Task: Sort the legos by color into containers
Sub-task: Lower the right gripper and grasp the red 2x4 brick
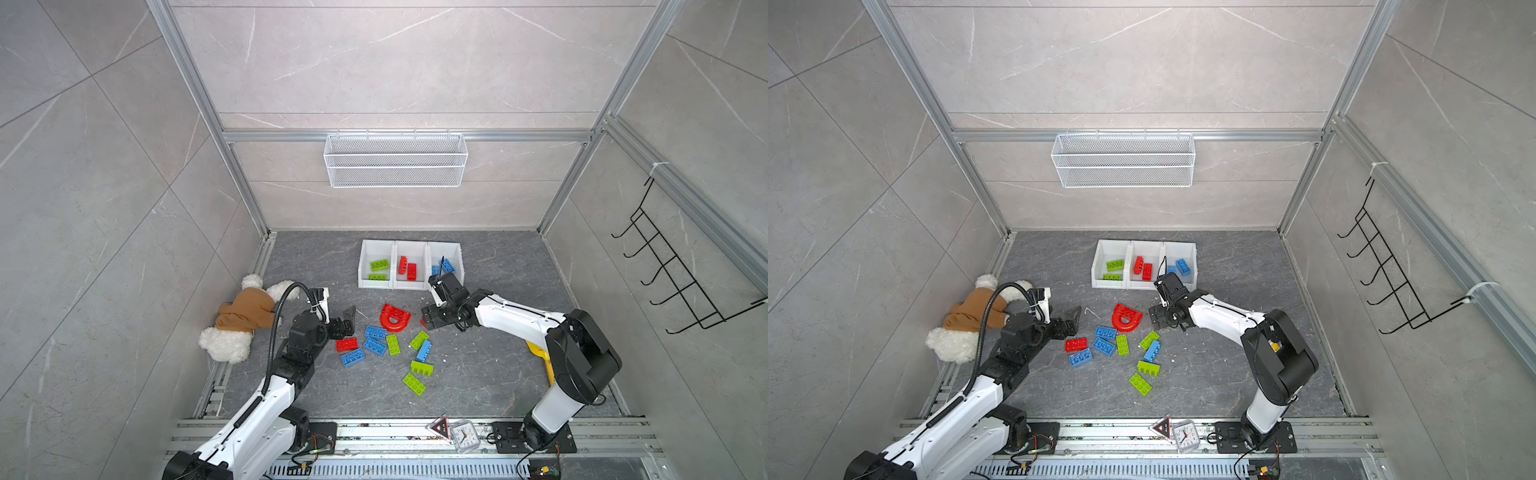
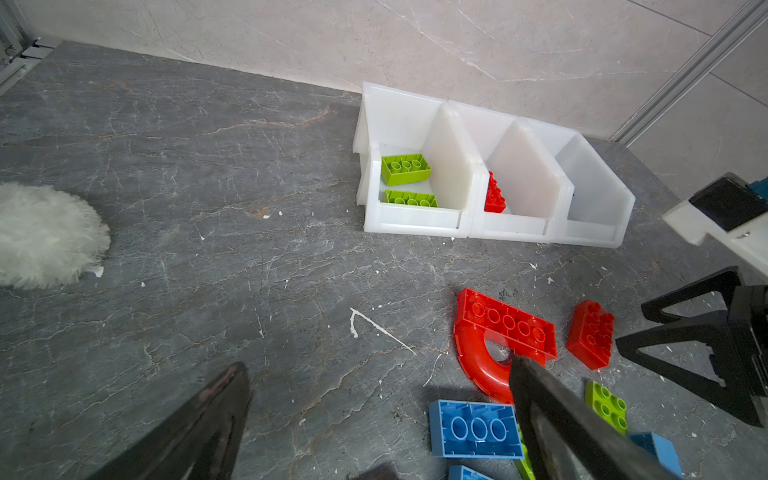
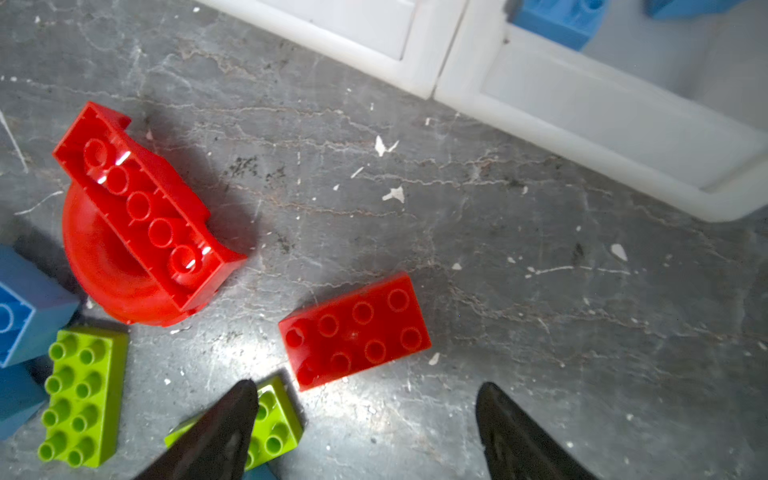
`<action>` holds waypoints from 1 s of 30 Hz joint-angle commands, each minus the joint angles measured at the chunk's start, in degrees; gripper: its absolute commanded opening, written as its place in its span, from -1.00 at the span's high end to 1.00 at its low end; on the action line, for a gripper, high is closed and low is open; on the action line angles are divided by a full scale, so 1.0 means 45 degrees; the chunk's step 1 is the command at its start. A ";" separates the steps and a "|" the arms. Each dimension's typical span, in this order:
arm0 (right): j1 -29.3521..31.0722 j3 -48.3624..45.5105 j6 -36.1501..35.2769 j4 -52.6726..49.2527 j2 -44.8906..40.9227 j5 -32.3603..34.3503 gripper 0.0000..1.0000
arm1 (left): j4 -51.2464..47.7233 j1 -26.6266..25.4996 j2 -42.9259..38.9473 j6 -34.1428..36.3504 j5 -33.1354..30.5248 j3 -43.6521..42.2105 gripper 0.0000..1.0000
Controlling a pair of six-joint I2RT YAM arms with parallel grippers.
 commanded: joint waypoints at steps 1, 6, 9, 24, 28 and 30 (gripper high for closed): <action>0.0083 0.0572 -0.1375 -0.0639 0.0332 -0.0363 -0.72 | 0.0607 0.0024 -0.0019 -0.0021 0.0200 0.0336 -0.99; 0.0072 0.1300 -0.2316 -0.0994 0.1174 -0.0637 -0.75 | 0.0583 0.0023 -0.0046 -0.0013 0.0261 0.0323 -0.99; 0.0046 0.1600 -0.2607 -0.1111 0.1659 -0.0711 -0.76 | 0.0551 0.0024 -0.0097 0.0013 0.0183 0.0322 -0.99; -0.0345 0.2247 -0.2386 -0.1351 0.2879 -0.0639 -0.70 | 0.0442 0.0023 -0.0273 0.0087 0.0108 0.0328 -0.99; -0.0327 0.2403 -0.2415 -0.1580 0.2998 -0.0469 -0.61 | 0.0449 0.0024 -0.0258 0.0063 0.0158 0.0325 -0.99; -0.0333 0.2397 -0.2443 -0.1595 0.2978 -0.0443 -0.58 | 0.0439 0.0014 -0.0253 0.0052 0.0159 0.0358 -0.99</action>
